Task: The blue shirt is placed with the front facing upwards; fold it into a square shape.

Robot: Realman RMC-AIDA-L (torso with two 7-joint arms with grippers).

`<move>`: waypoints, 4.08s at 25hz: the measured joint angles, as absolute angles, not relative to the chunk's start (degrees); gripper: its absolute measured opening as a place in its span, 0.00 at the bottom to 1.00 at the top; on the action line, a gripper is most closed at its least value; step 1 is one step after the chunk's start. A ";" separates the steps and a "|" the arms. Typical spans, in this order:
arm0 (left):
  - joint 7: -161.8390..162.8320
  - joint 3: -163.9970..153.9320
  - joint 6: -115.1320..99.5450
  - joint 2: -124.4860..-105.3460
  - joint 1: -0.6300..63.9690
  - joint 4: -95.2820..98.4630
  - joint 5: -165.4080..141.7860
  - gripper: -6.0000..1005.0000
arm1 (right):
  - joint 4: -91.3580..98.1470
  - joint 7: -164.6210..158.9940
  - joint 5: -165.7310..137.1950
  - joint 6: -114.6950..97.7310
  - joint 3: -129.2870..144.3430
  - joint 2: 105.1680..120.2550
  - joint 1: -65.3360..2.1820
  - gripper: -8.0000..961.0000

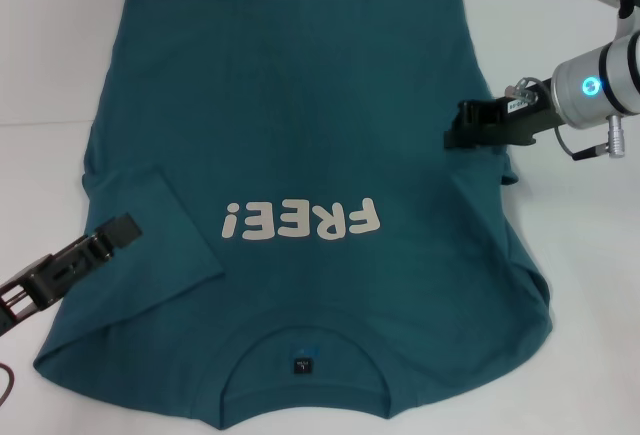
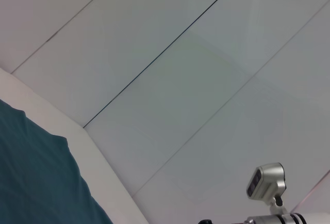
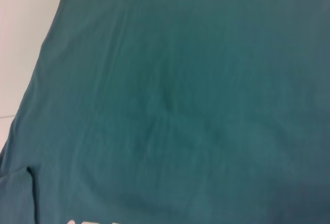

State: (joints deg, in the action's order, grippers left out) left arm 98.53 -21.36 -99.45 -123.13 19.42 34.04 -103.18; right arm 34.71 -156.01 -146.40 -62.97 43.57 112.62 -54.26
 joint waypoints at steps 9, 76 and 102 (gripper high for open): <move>98.39 -21.06 -99.34 -123.13 19.17 34.01 -103.18 0.72 | 33.91 -153.29 -145.92 -63.69 45.85 112.87 -54.72 0.09; 98.17 -19.95 -98.60 -123.13 18.80 33.11 -103.18 0.72 | 29.06 -152.32 -149.75 -51.77 54.75 116.39 -53.04 0.71; 98.17 -19.86 -98.61 -123.13 18.80 33.07 -103.18 0.72 | 30.86 -153.28 -149.59 -55.30 54.22 115.66 -52.56 0.16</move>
State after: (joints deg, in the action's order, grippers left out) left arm 98.17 -19.86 -98.61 -123.13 18.80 33.07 -103.18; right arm 30.86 -153.28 -149.59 -55.30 54.22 115.66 -52.56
